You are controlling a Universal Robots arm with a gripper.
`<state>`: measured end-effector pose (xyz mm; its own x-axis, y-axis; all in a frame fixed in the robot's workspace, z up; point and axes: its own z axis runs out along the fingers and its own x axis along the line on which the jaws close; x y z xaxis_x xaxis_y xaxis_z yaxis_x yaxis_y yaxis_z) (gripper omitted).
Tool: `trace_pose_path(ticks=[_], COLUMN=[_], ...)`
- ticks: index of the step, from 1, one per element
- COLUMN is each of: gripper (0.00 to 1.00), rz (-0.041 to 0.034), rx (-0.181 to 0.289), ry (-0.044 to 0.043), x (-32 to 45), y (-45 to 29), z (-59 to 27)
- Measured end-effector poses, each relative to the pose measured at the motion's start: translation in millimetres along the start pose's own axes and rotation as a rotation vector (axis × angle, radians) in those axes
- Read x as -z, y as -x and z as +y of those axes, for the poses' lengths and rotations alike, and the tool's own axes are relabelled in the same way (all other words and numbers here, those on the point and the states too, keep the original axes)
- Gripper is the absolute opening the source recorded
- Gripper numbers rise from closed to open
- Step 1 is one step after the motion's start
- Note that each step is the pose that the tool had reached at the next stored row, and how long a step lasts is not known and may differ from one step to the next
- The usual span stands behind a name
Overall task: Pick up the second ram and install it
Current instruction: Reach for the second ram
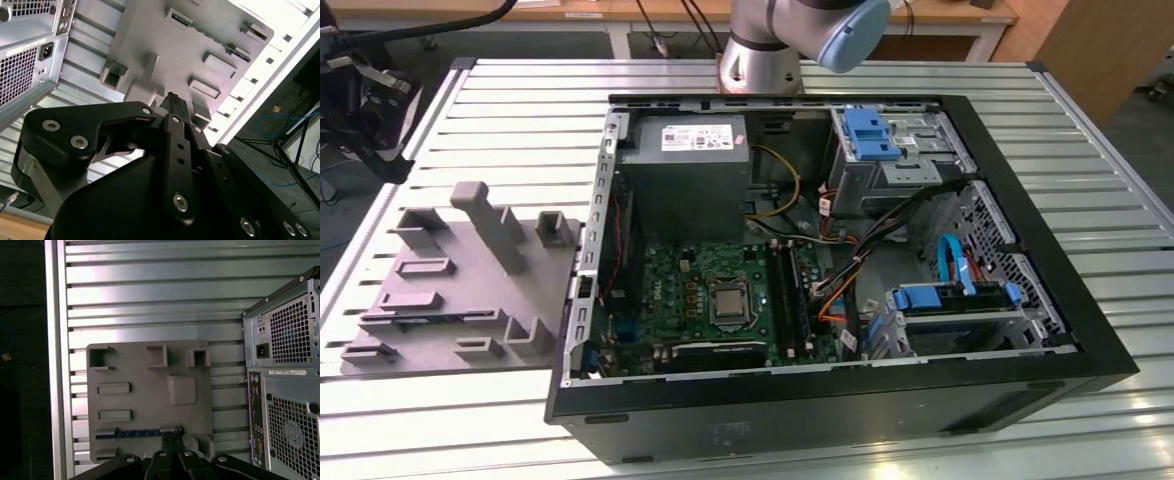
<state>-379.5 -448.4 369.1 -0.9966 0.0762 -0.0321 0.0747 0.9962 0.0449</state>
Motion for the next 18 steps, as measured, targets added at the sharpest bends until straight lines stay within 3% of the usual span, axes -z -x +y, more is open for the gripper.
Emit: trace_pose_path(ticks=[18], gripper=[0.11], rz=[0.0000], rx=[0.000], ry=[0.0000], x=[-10.5], y=[-5.2], z=[-19.0])
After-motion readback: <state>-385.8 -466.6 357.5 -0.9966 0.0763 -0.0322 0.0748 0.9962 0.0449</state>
